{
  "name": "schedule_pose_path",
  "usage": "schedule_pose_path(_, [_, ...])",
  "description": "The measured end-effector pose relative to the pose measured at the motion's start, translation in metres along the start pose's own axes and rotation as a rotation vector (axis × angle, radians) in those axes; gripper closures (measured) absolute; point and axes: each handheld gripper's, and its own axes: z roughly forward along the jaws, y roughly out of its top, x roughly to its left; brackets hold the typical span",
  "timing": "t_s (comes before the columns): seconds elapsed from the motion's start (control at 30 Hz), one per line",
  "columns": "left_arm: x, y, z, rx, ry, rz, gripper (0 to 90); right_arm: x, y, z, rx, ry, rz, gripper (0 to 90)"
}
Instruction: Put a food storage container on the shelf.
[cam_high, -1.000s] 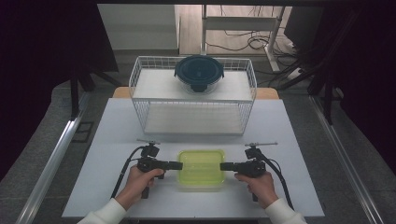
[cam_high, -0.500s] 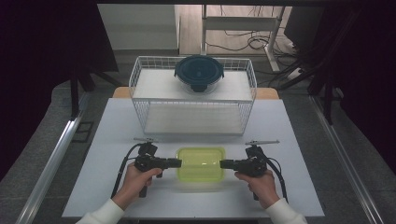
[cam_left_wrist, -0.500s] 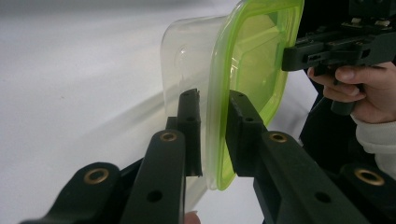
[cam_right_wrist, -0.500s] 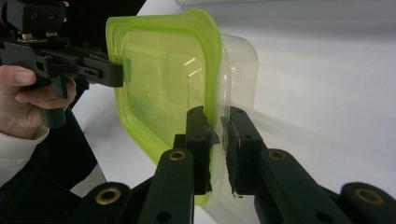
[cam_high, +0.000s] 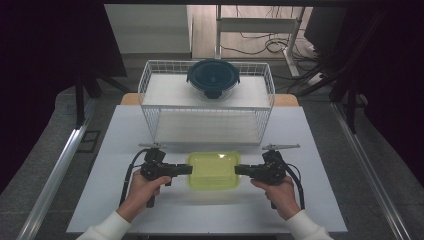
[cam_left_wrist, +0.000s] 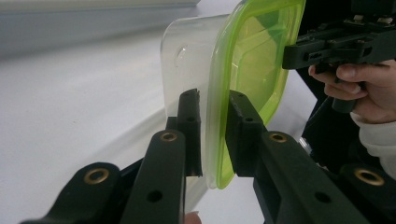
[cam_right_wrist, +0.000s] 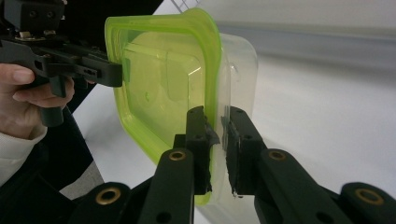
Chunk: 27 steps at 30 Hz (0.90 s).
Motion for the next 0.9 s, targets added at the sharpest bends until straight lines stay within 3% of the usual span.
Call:
schedule_pose_path(0.37, [-0.009, 0.018, -0.016, -0.03, 0.01, 0.043, 78.4, 0.015, 0.023, -0.008, -0.034, -0.004, -0.076, 79.5])
schedule_pose_path(0.9, [-0.024, 0.044, -0.031, -0.075, 0.018, 0.081, 78.7, 0.031, 0.05, -0.024, -0.078, -0.02, -0.132, 79.5])
